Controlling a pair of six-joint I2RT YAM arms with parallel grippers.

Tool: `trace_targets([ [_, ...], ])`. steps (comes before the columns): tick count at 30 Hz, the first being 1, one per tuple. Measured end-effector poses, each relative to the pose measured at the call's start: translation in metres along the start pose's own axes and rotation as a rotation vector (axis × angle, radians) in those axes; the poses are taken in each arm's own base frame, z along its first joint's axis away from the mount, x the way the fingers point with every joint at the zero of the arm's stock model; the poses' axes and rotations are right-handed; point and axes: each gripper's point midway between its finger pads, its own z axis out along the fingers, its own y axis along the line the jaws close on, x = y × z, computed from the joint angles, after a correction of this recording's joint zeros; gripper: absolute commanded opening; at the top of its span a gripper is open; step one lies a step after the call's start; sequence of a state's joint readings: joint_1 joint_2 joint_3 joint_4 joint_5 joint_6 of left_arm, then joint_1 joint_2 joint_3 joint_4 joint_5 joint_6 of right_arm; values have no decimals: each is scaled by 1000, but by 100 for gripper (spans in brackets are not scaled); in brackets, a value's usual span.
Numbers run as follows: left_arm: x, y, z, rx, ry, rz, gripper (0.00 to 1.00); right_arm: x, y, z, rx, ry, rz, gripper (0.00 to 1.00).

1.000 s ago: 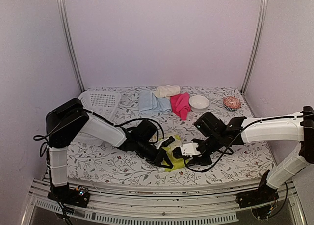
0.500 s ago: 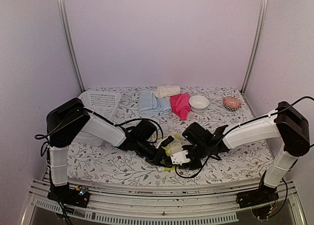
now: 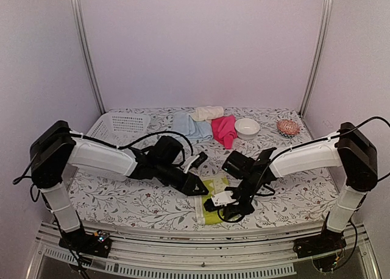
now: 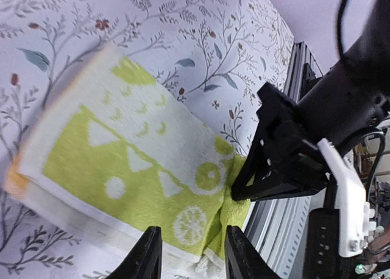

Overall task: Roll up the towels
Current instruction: Roll the towel at the center of the board.

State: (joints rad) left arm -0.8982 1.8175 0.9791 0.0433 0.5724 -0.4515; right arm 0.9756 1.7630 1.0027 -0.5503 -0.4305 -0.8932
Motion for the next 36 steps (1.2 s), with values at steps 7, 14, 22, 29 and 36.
trace_targets([
  [7, -6, 6, -53, -207, -182, 96, 34, 1, 1, 3, -301, -53, 259, 3],
  [14, 11, -26, -80, -360, -346, 330, 33, 6, -9, 6, -588, -149, 556, 3],
  [22, 39, -76, -50, -394, -299, 711, 34, 6, -8, 7, -657, -154, 634, 3],
  [29, 60, -84, 5, -443, -114, 963, 41, 7, -8, 8, -680, -155, 669, 3],
  [36, 64, -63, 48, -509, 18, 1053, 38, 7, -8, 8, -684, -155, 684, 4],
])
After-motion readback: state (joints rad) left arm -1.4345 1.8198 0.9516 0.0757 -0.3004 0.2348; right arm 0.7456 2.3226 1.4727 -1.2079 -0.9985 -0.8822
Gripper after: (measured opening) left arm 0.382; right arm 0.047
